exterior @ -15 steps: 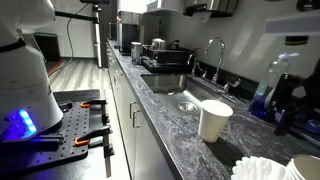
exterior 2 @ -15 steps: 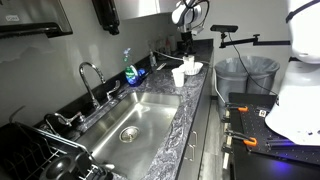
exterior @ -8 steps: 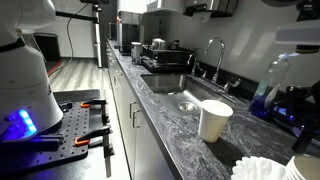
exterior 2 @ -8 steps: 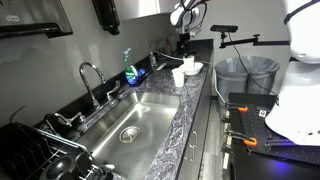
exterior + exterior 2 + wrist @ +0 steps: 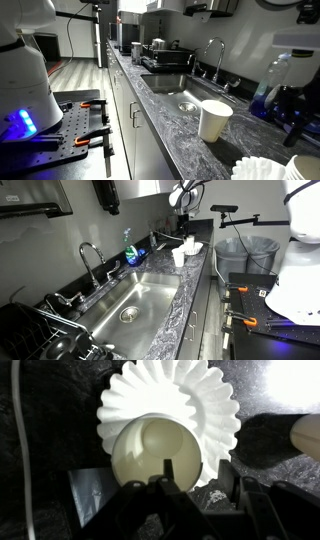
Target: Remove one white cup from the stack on the right and place it inside the white cup on the left
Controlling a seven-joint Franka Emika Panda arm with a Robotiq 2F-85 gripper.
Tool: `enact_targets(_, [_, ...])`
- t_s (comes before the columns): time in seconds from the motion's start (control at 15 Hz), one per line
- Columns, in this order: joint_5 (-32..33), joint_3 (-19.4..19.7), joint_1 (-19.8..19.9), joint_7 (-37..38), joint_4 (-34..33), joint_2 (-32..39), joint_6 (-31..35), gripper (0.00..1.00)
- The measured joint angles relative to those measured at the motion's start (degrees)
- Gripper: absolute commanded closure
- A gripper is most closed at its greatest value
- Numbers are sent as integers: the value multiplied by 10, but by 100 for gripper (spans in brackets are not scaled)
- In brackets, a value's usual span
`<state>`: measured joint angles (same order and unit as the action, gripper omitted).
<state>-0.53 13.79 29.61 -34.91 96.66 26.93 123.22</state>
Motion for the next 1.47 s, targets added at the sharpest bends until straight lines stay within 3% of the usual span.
enact_targets(0.2, [0,-2,0,-7,0,0,0,56])
enact_targets(0.67, [0,-9,0,-13,0,1,-2,68])
enact_targets(0.8, [0,-11,0,-19,0,1,-3,65])
enact_targets(1.47, [0,-12,0,-21,0,7,-3,72])
